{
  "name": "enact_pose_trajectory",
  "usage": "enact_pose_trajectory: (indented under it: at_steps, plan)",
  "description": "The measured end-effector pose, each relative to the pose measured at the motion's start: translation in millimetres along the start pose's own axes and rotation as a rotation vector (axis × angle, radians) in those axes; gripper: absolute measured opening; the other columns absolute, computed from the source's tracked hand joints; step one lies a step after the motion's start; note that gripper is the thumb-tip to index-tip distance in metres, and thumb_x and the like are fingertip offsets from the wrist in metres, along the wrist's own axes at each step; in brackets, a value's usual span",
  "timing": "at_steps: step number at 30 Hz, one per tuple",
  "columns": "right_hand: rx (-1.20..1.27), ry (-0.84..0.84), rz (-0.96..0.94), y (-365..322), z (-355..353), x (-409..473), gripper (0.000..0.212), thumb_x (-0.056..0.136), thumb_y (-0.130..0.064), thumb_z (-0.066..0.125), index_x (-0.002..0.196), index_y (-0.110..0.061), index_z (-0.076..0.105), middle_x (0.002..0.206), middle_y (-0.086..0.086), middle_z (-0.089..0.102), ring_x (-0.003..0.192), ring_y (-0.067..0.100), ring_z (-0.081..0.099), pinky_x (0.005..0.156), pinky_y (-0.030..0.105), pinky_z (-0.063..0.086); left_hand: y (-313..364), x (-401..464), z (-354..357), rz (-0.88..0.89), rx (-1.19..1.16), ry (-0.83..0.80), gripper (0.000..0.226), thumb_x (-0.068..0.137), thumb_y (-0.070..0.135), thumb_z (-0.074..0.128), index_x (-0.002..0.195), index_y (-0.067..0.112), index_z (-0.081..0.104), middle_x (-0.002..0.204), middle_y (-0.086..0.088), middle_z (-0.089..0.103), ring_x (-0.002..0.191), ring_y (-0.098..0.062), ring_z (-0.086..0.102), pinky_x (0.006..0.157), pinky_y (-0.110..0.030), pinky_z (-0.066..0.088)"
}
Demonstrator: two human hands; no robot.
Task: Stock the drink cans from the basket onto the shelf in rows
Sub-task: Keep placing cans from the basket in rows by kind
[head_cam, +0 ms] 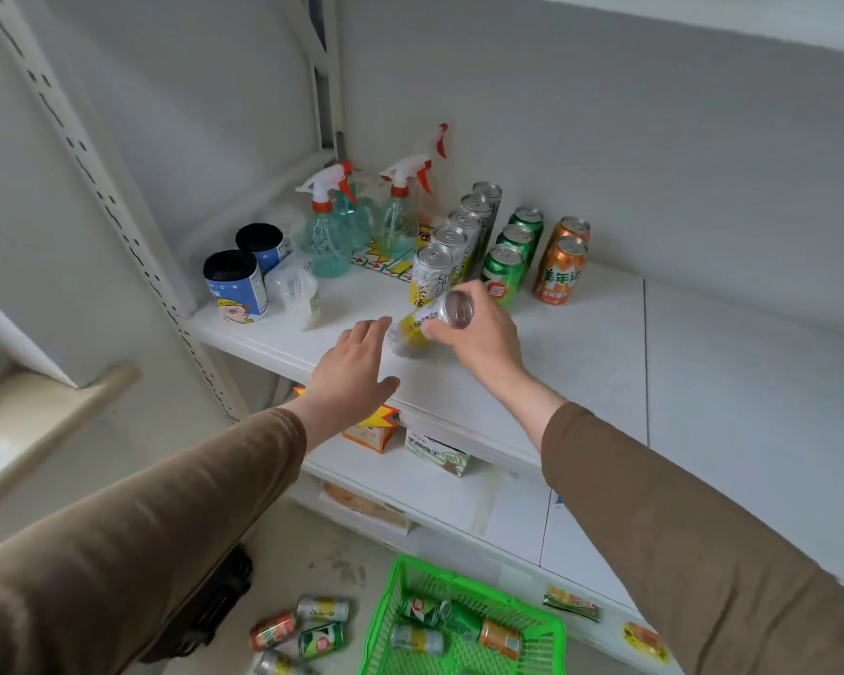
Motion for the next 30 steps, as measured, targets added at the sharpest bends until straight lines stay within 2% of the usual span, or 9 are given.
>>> enact_pose_trajectory:
  at_steps: [6,10,14,19,21,25,30]
  plan:
    - [-0.060,-0.003,-0.045,-22,0,14,0.066,0.075,-0.049,0.083,0.121,-0.021,0.045,0.114,-0.001,0.062,0.097,0.023,0.059,0.077,0.036,0.047,-13,14,-3,0.048,-0.011,-0.012,0.084,0.087,0.033,0.067,0.153,0.016,0.019,0.150,-0.007,0.034,0.134,-0.028,0.037,0.107,-0.039,0.038]
    - [0.036,-0.018,-0.060,-24,16,12,0.062,0.075,-0.044,0.086,0.119,-0.021,0.048,0.111,-0.006,0.063,0.096,0.017,0.060,0.073,0.029,0.040,-14,19,-1,0.078,-0.010,-0.018,0.083,0.087,0.033,0.067,0.153,0.016,0.019,0.149,-0.007,0.036,0.134,-0.027,0.037,0.107,-0.039,0.038]
    - [0.095,0.006,0.047,-5,39,3,0.057,0.077,-0.044,0.084,0.115,-0.022,0.047,0.114,-0.007,0.063,0.093,0.019,0.062,0.075,0.031,0.044,-22,22,2,0.078,-0.019,-0.037,0.084,0.087,0.033,0.067,0.153,0.016,0.018,0.150,-0.006,0.034,0.136,-0.026,0.036,0.108,-0.039,0.037]
    - [0.153,-0.044,0.182,31,77,-18,0.063,0.075,-0.036,0.087,0.122,-0.021,0.046,0.120,-0.002,0.068,0.095,0.021,0.069,0.086,0.038,0.055,-32,22,4,0.093,-0.020,-0.045,0.085,0.086,0.033,0.068,0.153,0.014,0.019,0.149,-0.007,0.035,0.135,-0.027,0.036,0.108,-0.039,0.037]
    - [0.167,-0.008,0.216,37,84,-23,0.062,0.076,-0.035,0.086,0.120,-0.019,0.046,0.118,0.001,0.069,0.091,0.020,0.069,0.082,0.037,0.055,-34,21,5,0.097,-0.020,-0.046,0.085,0.086,0.033,0.068,0.152,0.015,0.019,0.149,-0.006,0.035,0.135,-0.026,0.036,0.108,-0.038,0.038]
    - [0.154,0.112,0.246,29,85,-22,0.068,0.071,-0.045,0.088,0.111,-0.016,0.040,0.111,-0.001,0.059,0.092,0.019,0.058,0.073,0.031,0.042,-37,22,8,0.097,-0.027,-0.048,0.085,0.086,0.033,0.068,0.153,0.015,0.019,0.151,-0.006,0.034,0.138,-0.026,0.034,0.110,-0.039,0.037]
    - [0.107,0.127,0.222,29,90,-12,0.061,0.073,-0.041,0.085,0.114,-0.014,0.049,0.113,0.005,0.055,0.097,0.028,0.062,0.081,0.040,0.051,-39,22,8,0.101,-0.031,-0.054,0.084,0.087,0.033,0.067,0.153,0.015,0.018,0.152,-0.006,0.033,0.139,-0.025,0.033,0.111,-0.039,0.036]
Point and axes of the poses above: each hand's wrist, its own x-axis towards the middle knuckle, its own z-axis out of the palm, y = z × x, the point moved 8 cm from there along x, towards the middle knuckle
